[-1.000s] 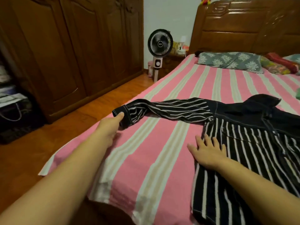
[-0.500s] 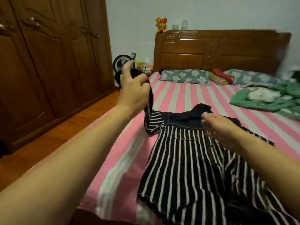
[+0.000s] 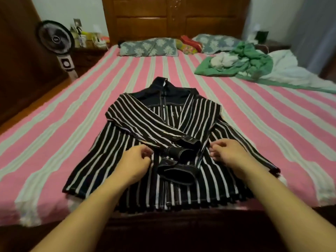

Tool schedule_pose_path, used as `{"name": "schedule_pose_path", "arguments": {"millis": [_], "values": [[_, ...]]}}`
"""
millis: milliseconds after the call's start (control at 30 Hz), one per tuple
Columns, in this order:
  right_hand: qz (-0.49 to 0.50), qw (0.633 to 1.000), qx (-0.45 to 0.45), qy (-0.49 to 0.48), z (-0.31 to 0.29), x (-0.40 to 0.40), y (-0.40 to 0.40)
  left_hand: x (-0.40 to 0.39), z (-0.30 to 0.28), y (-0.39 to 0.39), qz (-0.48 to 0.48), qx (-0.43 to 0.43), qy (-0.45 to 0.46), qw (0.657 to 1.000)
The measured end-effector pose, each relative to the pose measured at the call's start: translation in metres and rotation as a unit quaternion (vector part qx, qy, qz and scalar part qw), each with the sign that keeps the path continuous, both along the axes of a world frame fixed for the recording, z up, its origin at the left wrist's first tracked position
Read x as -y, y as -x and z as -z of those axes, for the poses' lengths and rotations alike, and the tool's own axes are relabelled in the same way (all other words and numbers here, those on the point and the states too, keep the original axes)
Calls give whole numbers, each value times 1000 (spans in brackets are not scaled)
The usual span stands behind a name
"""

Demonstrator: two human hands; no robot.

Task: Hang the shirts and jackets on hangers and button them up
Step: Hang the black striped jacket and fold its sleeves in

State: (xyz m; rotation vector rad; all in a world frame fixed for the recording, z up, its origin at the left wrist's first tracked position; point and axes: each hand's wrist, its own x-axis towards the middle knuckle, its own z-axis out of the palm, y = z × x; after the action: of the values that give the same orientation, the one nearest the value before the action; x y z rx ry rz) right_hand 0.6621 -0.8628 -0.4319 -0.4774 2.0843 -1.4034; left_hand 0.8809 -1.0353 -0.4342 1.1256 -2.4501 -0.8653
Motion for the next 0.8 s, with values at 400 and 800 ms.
{"name": "schedule_pose_path", "arguments": {"millis": [400,800], "values": [[-264,903,-331,-65,3,53,-7,-33,-5,43,107,60,54,991],[-305,884,-347,-68,-19,45,-61,-33,-72,-47,151,161,-108,969]]}}
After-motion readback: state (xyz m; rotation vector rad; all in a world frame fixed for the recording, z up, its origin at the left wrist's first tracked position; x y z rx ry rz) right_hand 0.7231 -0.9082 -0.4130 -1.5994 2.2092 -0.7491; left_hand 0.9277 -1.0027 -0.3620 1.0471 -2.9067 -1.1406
